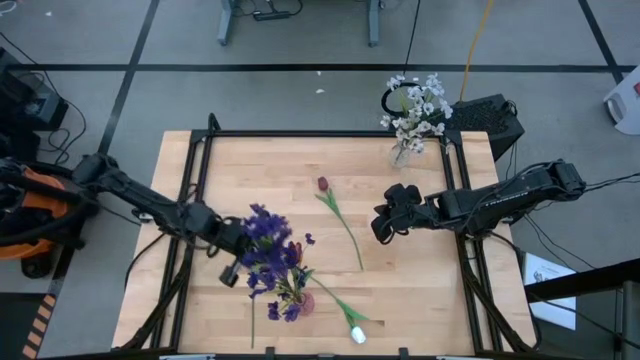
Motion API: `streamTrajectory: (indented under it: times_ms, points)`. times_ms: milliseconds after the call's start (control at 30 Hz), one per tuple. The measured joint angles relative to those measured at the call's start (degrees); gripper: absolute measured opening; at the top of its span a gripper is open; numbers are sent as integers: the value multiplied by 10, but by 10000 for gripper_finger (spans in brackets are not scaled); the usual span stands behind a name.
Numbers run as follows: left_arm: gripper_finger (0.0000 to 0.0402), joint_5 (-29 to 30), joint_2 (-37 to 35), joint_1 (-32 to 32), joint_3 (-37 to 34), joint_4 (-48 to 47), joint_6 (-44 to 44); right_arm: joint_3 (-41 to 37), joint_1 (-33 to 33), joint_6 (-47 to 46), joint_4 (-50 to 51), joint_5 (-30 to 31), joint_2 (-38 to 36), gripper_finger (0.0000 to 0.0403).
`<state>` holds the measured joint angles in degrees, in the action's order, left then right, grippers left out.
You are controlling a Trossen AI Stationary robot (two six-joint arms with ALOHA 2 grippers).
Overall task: Sort flowers into vase by color
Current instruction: Put the violet flower into the pink vase
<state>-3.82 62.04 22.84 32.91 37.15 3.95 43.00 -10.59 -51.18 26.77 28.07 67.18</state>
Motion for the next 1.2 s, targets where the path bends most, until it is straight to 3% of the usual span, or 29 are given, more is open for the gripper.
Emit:
streamTrajectory:
  times_ms: [400, 1033, 1200]
  points:
    - [13, 14, 140, 20, 113, -1, 0, 0, -11, 29, 15, -14, 0, 0]
    - [13, 37, 125, 19, 128, -51, 1, 0, -15, 56, 28, -30, 0, 0]
    - [13, 8, 105, 21, 128, -42, 1, 0, -15, 56, 37, -29, 0, 0]
